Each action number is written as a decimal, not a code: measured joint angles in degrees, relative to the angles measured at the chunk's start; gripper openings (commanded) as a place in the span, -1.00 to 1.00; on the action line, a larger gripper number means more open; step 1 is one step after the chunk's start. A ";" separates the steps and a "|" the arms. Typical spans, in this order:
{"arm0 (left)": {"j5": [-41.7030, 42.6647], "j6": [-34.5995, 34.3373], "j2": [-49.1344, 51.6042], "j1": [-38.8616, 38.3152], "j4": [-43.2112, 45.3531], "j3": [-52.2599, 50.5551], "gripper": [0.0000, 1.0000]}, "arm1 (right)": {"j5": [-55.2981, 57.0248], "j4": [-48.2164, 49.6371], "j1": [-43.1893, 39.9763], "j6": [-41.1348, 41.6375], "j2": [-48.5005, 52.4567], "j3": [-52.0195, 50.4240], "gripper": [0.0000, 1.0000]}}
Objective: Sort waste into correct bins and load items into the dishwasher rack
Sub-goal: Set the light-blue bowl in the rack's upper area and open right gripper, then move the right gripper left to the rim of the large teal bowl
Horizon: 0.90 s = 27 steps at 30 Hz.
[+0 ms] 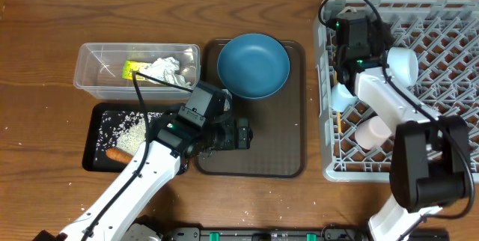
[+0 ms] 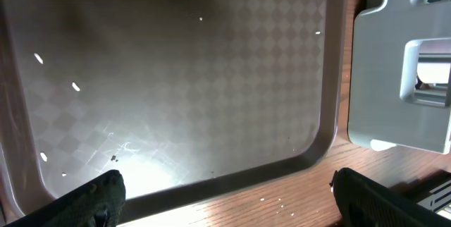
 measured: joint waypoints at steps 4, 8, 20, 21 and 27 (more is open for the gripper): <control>0.00 0.00 0.00 0.00 0.00 0.00 0.93 | -10.99 -4.98 0.00 4.63 -5.97 -0.02 0.74; 0.00 0.00 0.00 0.00 0.00 0.00 0.93 | -26.01 -10.03 0.00 10.67 -12.35 -0.02 0.75; 0.00 0.00 0.00 0.00 0.00 0.00 0.93 | -63.82 -18.60 1.38 40.70 -13.81 0.00 0.98; 0.00 0.00 0.00 0.00 0.00 0.00 0.93 | -64.87 -18.71 2.19 41.88 -13.46 0.00 0.96; 0.00 0.00 0.00 0.00 0.00 0.00 0.93 | -66.29 -18.03 9.14 44.48 -12.00 0.00 0.94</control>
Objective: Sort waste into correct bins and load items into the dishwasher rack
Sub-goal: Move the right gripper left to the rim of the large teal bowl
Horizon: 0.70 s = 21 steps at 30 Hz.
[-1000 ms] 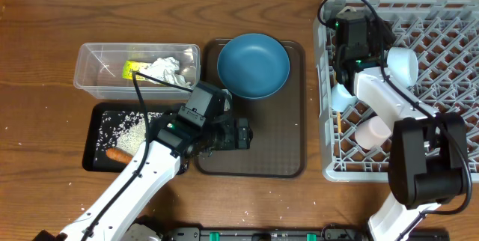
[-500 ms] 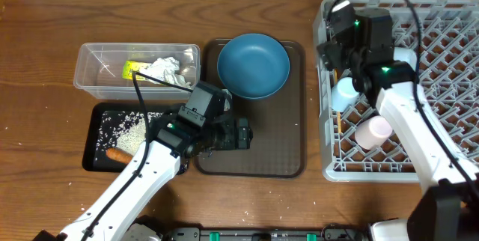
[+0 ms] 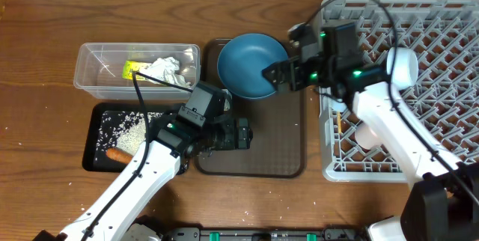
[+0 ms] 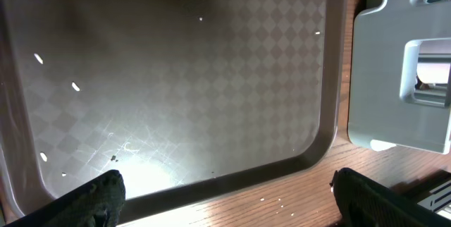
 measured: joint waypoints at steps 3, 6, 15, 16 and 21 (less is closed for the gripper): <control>0.00 0.00 0.00 0.00 -0.02 0.00 0.93 | 3.56 0.85 3.43 0.39 0.07 0.00 0.95; 0.00 0.00 0.00 0.00 -0.02 0.00 0.93 | 6.84 2.49 6.23 0.46 0.55 0.00 0.96; 0.00 0.00 0.00 0.00 0.00 0.00 0.93 | 10.43 11.89 11.89 0.74 6.75 -0.02 0.87; 0.00 0.00 0.00 0.00 0.00 0.00 0.93 | 10.54 13.49 12.59 0.83 8.07 0.00 0.86; 0.00 0.00 0.00 0.00 -0.02 0.00 0.93 | 10.82 19.91 15.47 0.87 13.16 -0.02 0.83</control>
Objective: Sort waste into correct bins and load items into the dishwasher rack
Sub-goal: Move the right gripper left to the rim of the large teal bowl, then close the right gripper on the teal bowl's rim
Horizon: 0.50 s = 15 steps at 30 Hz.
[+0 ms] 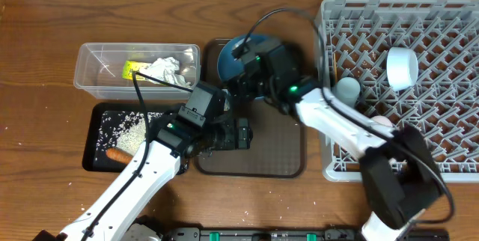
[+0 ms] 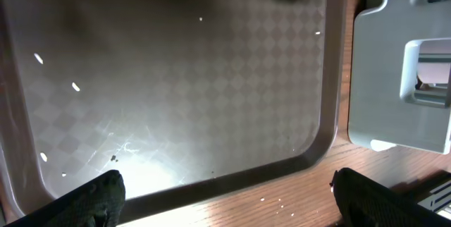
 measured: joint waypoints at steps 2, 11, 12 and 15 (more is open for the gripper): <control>0.00 0.00 0.00 0.00 0.02 0.00 0.93 | 0.24 2.49 1.05 0.00 1.62 -0.02 0.83; 0.00 0.00 0.00 0.00 0.00 0.00 0.93 | 2.16 9.16 3.85 -0.04 6.49 -0.02 0.80; 0.02 0.00 0.00 0.00 0.00 0.00 0.93 | 2.19 9.55 3.89 -0.07 7.02 -0.02 0.80; 0.00 0.00 0.00 0.00 0.00 0.00 0.93 | 2.43 10.05 3.91 -0.20 8.50 -0.02 0.77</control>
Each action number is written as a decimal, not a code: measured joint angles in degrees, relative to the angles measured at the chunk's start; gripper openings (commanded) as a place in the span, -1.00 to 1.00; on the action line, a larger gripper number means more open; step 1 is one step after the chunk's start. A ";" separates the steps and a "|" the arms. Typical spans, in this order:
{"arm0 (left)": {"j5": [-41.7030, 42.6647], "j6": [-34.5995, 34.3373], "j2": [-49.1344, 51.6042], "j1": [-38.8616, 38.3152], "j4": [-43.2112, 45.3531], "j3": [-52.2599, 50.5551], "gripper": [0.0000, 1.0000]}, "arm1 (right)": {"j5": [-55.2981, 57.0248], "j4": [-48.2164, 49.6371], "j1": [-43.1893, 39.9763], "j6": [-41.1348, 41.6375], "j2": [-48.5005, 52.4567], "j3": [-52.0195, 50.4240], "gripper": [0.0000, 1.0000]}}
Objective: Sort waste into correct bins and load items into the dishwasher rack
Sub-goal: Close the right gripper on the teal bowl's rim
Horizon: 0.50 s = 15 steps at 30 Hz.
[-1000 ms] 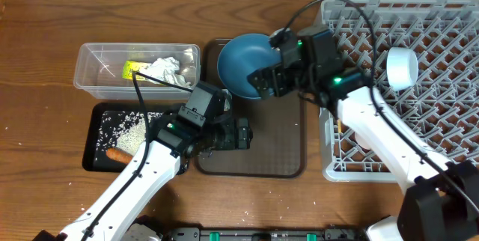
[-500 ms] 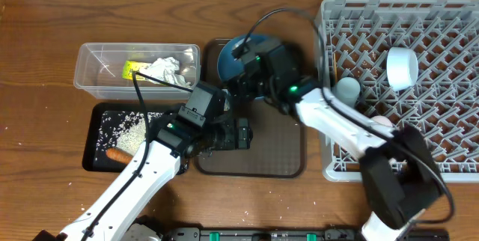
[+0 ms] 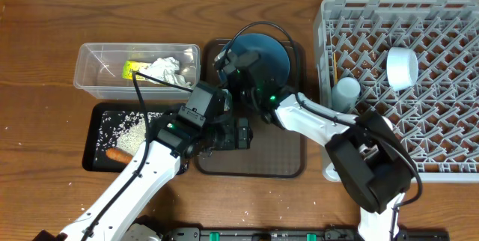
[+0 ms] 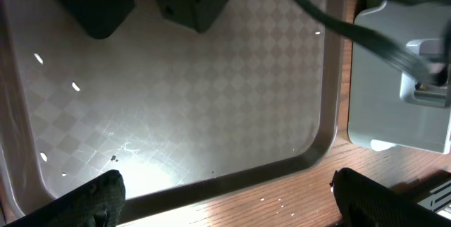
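A blue bowl sits at the far end of the brown tray. My right arm reaches across it from the right. The right gripper is at the bowl's near-left rim; its two dark fingers hang apart over the tray, nothing seen between them. My left gripper hovers low over the tray's near left part, open and empty, its fingertips wide apart. The grey dishwasher rack at the right holds a white cup and a pale cup.
A clear bin with crumpled paper and a yellow wrapper stands left of the tray. In front of it a black tray holds rice and a carrot piece. The rack's grey edge lies close to the tray's right rim.
My right gripper has moved further left over the bowl to its near-left rim, and its fingers now show at the top of the left wrist view. The left arm has not moved.
My right gripper was first over the rack's left side among the cups. Then it was at the bowl's right edge, then over the bowl's near side, and now at its left rim. The left gripper stayed open over the tray throughout.
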 measured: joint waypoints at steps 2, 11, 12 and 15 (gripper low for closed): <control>0.00 0.00 0.00 0.00 0.00 0.00 0.93 | 0.02 0.31 0.04 -0.07 0.66 0.00 0.75; 0.00 0.00 0.00 0.00 0.02 0.00 0.93 | 1.90 0.28 0.07 -0.26 2.14 0.00 0.57; 0.00 0.00 0.00 0.00 0.02 0.00 0.93 | 2.05 0.26 0.09 -0.33 2.32 0.00 0.55; 0.00 0.00 0.00 0.00 0.02 0.00 0.93 | 2.38 0.17 0.42 -0.31 2.51 0.00 0.49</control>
